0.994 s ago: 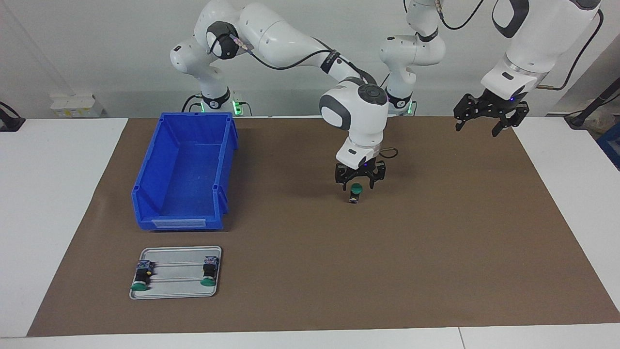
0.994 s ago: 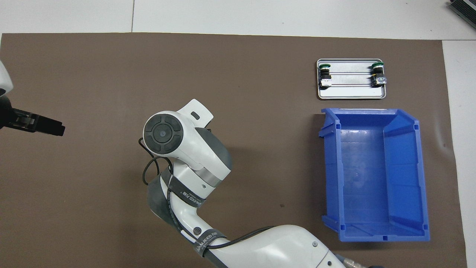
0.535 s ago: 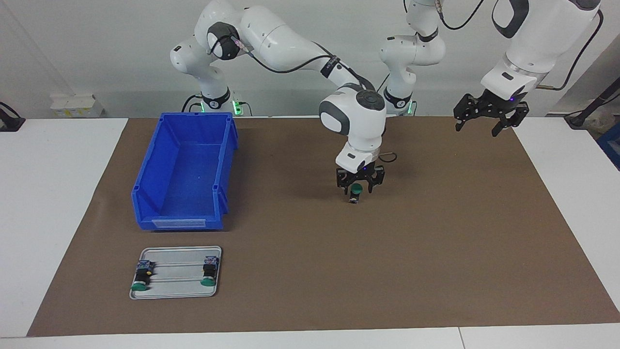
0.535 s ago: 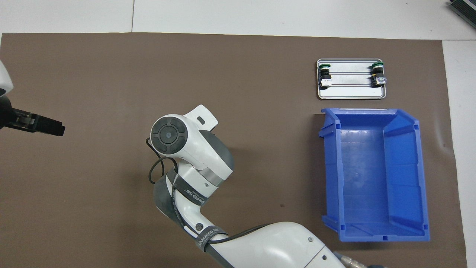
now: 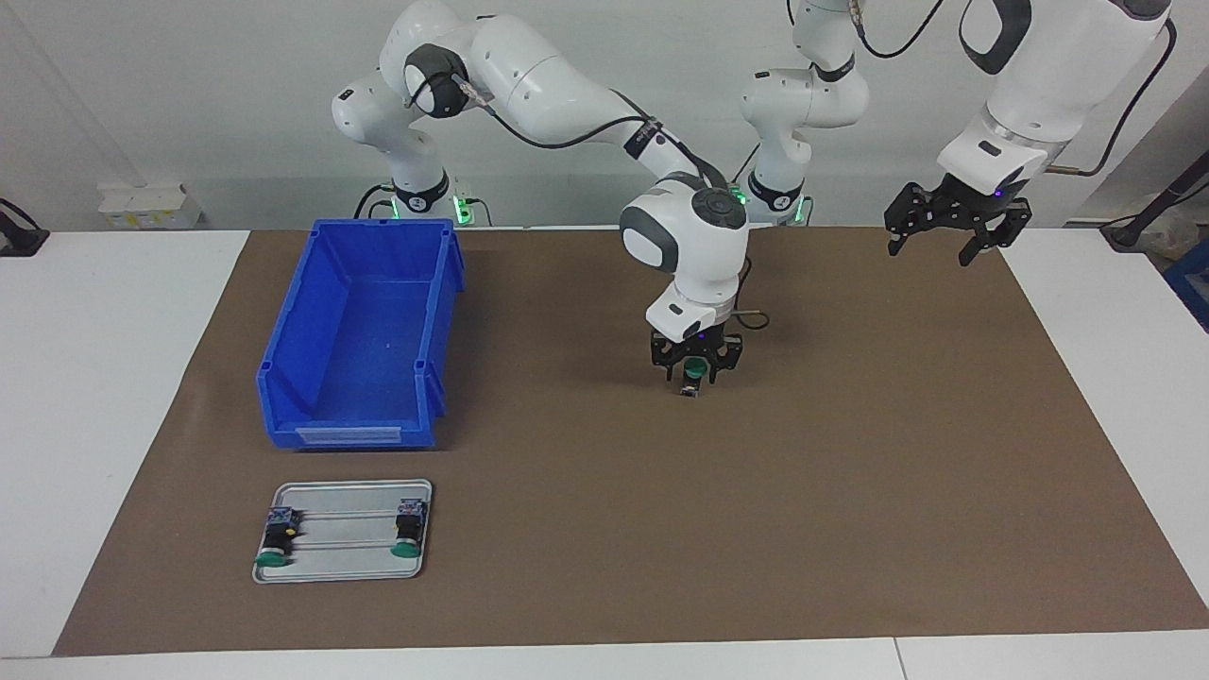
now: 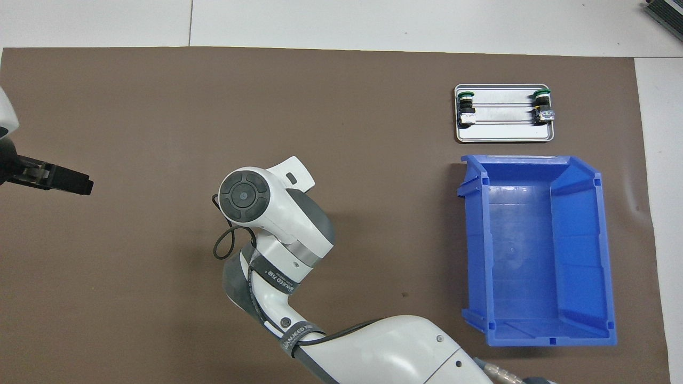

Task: Place and press button with both arms

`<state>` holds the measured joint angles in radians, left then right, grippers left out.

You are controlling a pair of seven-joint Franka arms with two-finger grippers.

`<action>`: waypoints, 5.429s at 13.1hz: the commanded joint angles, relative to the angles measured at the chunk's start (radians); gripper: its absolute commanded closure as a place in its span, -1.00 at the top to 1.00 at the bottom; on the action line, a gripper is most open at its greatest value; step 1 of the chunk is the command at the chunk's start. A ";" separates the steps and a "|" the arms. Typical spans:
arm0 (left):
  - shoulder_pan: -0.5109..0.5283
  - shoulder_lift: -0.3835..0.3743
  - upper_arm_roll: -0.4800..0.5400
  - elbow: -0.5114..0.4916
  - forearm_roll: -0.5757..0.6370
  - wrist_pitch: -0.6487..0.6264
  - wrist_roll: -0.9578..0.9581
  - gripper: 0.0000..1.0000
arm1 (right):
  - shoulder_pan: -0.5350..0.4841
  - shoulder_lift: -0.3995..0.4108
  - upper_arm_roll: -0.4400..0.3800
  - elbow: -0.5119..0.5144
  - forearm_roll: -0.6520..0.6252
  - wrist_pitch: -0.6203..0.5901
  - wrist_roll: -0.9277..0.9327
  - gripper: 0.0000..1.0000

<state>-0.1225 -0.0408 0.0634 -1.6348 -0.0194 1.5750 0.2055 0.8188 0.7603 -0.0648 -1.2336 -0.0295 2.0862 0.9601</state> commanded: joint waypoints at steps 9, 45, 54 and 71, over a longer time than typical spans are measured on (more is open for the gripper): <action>0.009 -0.030 -0.007 -0.036 0.016 0.011 0.011 1.00 | 0.011 -0.001 0.002 -0.010 0.045 0.025 0.104 0.06; 0.009 -0.030 -0.007 -0.036 0.016 0.011 0.011 1.00 | -0.664 -0.295 -0.038 -0.045 0.020 -0.425 0.271 -0.64; 0.007 -0.030 -0.007 -0.034 0.016 0.011 0.011 1.00 | -0.682 -0.539 -0.038 -0.650 0.026 -0.138 0.560 -0.66; 0.009 -0.030 -0.007 -0.036 0.016 0.011 0.011 1.00 | -0.721 -0.612 -0.040 -0.879 0.026 0.087 0.598 0.72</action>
<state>-0.1225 -0.0410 0.0635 -1.6351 -0.0194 1.5750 0.2055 0.1057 0.1754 -0.1117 -2.0935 -0.0049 2.1579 1.5367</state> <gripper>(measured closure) 0.000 0.167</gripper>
